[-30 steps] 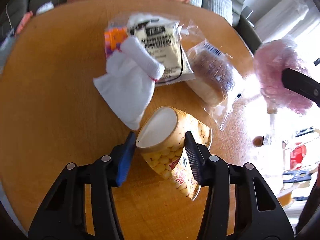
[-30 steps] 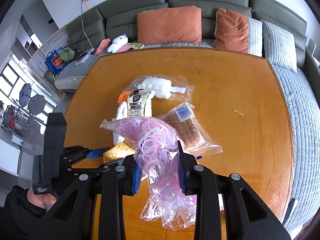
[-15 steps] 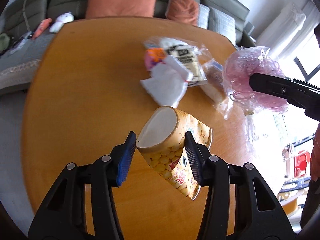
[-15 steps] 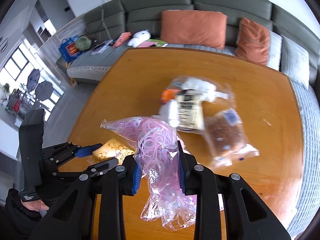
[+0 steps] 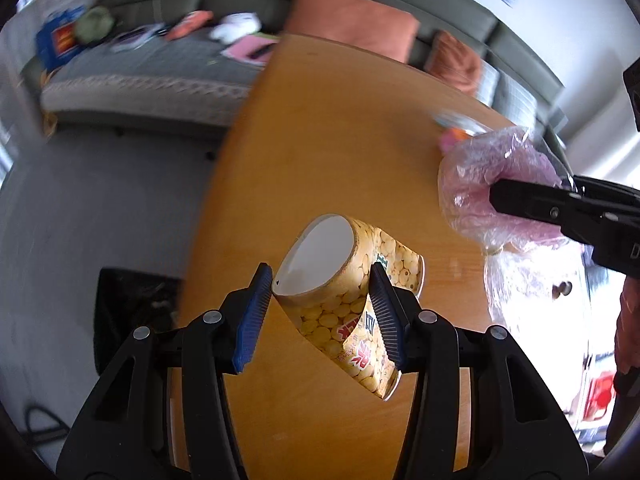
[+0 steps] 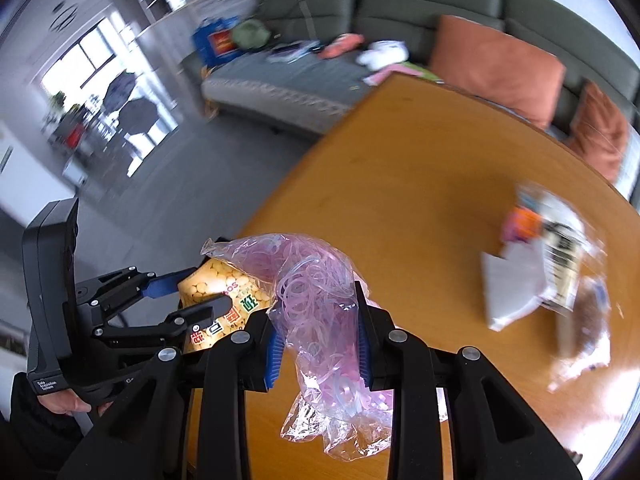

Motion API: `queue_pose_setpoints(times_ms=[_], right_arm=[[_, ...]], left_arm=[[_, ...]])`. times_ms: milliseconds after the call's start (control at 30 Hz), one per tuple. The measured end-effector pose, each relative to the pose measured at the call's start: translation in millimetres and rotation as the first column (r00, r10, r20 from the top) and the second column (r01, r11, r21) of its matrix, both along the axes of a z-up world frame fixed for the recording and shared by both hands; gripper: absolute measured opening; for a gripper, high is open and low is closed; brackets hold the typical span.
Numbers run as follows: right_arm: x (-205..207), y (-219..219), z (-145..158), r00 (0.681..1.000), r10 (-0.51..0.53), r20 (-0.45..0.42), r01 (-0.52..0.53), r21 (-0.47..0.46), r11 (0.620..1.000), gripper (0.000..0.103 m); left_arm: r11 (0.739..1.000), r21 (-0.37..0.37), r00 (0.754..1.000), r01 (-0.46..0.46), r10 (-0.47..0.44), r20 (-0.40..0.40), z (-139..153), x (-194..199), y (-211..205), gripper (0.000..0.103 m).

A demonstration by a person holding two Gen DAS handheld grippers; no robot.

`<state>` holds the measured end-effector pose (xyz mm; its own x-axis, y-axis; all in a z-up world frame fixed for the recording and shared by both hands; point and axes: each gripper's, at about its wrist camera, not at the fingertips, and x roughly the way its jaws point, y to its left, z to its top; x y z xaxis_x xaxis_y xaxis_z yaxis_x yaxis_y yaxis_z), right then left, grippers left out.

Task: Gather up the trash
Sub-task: 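Grasp the yellow snack cup with the left gripper while right holds the pink bag, then carry the snack cup and pink bag to the bin and release both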

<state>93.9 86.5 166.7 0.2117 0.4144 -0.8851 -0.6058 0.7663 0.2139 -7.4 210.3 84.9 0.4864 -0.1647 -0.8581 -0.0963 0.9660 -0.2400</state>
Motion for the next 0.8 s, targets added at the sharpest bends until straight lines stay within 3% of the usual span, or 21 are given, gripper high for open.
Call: queue_pose_setpoints(times_ms=[333,567,800], right_arm=[[-36,132,-14,0.979,0.201,-0.042,-0.201,0.0,0.98,0.031],[-65,212,-27,0.942,0.327,-0.077,-0.328,0.005,0.945,0.031],[-90,277,-46,0.907,0.404,-0.121,-0.407,-0.002,0.913,0.031]], left_arm=[[0.977,0.006,0.977,-0.214,0.214,-0.019,-9,-69,107,0.049],[0.929,0.066,0.929,-0.364,0.367,-0.053,-18,-118,172,0.049],[0.866,0.122,0.86,-0.485,0.498,-0.113,-37,-155,228,0.049]])
